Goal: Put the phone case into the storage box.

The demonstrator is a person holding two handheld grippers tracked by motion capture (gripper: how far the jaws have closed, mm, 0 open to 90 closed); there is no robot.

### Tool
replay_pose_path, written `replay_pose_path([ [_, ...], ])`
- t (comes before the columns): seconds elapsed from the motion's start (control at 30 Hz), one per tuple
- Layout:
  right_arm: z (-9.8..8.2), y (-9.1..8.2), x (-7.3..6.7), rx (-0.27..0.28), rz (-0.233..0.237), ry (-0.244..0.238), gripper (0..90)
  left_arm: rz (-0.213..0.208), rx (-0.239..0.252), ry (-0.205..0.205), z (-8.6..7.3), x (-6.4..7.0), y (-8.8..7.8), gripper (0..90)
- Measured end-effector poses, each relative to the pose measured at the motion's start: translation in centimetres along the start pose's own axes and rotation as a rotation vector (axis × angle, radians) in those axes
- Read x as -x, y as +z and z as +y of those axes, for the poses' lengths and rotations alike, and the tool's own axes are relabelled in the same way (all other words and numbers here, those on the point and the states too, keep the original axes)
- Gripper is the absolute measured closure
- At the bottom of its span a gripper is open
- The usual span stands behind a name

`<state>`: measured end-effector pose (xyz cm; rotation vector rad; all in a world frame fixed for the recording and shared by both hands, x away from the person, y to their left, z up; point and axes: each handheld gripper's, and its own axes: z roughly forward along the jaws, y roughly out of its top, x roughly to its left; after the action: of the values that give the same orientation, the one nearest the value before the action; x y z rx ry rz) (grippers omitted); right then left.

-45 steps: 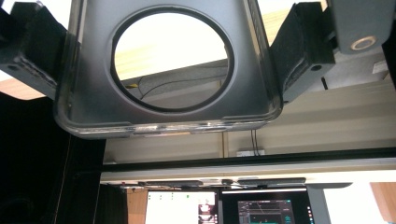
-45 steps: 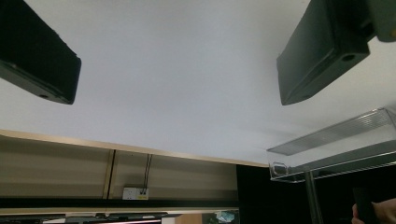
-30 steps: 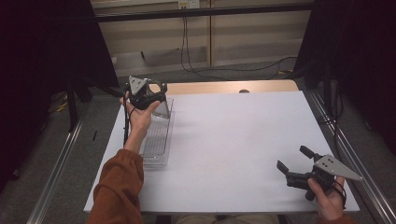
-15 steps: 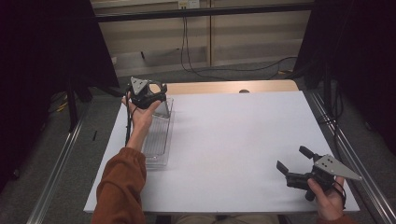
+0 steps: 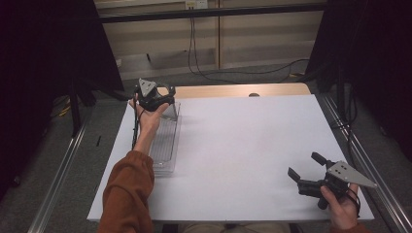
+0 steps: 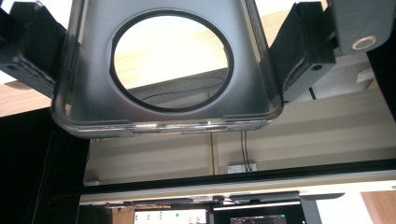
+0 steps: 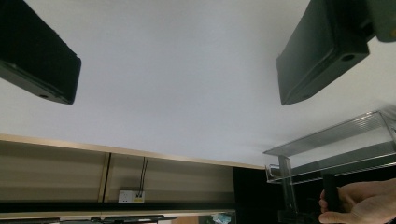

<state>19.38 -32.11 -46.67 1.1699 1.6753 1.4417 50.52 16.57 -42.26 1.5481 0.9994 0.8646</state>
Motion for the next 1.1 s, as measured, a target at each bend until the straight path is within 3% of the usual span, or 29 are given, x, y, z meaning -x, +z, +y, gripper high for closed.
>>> replay_pose_path([
  [0.13, 0.00, -0.03, -0.02, -0.002, 0.000, -0.001, 0.0, -0.003, 0.001, -0.025, -0.39, -0.32, 0.28, 10.7],
  [0.33, -0.01, -0.04, -0.01, 0.000, -0.005, 0.003, 0.0, 0.011, 0.004, 0.000, -0.55, -0.18, 0.55, 10.6],
  [0.6, -0.06, -0.04, 0.09, -0.003, 0.000, -0.012, 0.0, 0.022, 0.008, -0.010, -0.60, -0.13, 0.73, 10.1],
  [1.1, -0.10, -0.01, 0.13, -0.009, 0.003, -0.008, 0.0, 0.028, -0.035, -0.033, 0.09, -0.21, 0.99, 4.3],
])
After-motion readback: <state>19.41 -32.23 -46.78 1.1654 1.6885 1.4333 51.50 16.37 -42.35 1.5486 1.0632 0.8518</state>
